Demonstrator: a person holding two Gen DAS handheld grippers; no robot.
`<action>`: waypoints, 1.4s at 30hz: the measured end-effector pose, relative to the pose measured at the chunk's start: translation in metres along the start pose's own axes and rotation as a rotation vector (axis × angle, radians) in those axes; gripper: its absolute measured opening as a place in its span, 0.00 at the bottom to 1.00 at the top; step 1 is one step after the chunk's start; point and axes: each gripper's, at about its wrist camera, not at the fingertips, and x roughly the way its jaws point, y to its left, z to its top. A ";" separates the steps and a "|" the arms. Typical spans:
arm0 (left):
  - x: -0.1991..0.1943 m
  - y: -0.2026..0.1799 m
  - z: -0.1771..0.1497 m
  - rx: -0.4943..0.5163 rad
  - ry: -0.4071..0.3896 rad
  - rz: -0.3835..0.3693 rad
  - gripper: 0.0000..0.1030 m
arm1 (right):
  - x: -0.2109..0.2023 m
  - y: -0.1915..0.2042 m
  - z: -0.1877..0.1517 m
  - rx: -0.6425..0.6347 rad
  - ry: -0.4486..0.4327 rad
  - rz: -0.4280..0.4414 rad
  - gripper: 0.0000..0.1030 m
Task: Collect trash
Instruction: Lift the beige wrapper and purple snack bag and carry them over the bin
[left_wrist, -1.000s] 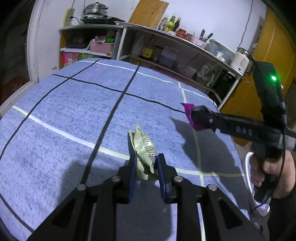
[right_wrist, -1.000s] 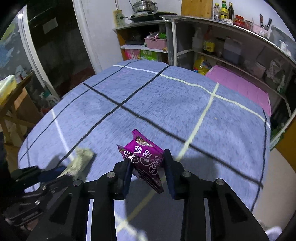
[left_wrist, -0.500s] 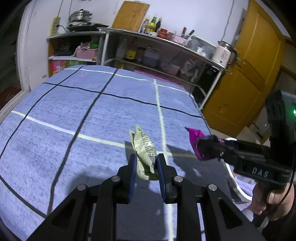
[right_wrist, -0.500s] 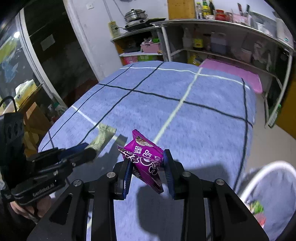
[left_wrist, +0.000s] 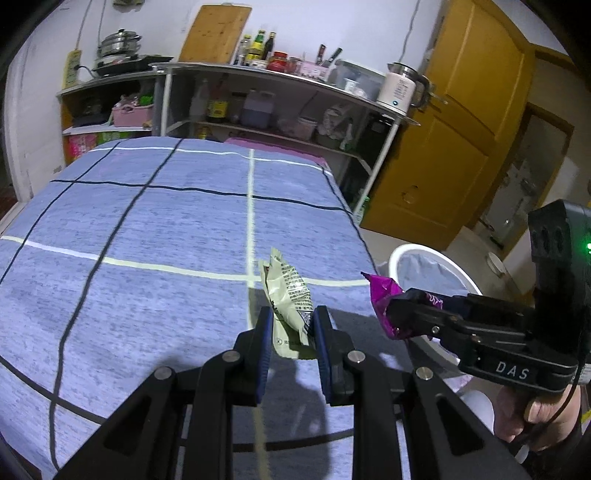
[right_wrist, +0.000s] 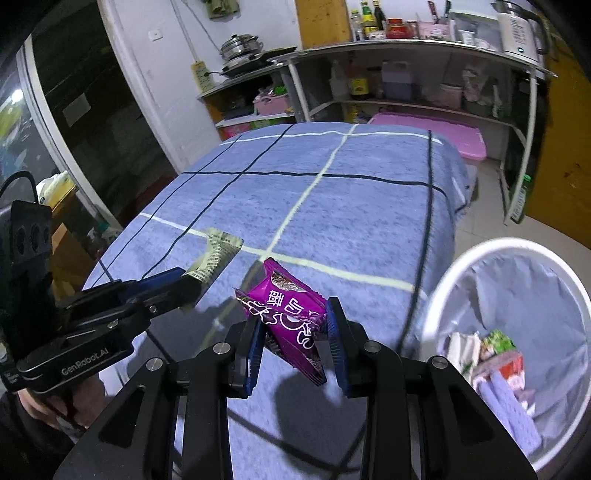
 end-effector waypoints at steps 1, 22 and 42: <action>0.000 -0.004 0.000 0.007 0.003 -0.005 0.22 | -0.004 -0.002 -0.002 0.006 -0.006 -0.004 0.32; 0.021 -0.091 -0.005 0.144 0.053 -0.142 0.22 | -0.073 -0.065 -0.042 0.150 -0.101 -0.107 0.32; 0.065 -0.145 0.001 0.230 0.116 -0.227 0.22 | -0.090 -0.145 -0.063 0.302 -0.103 -0.223 0.32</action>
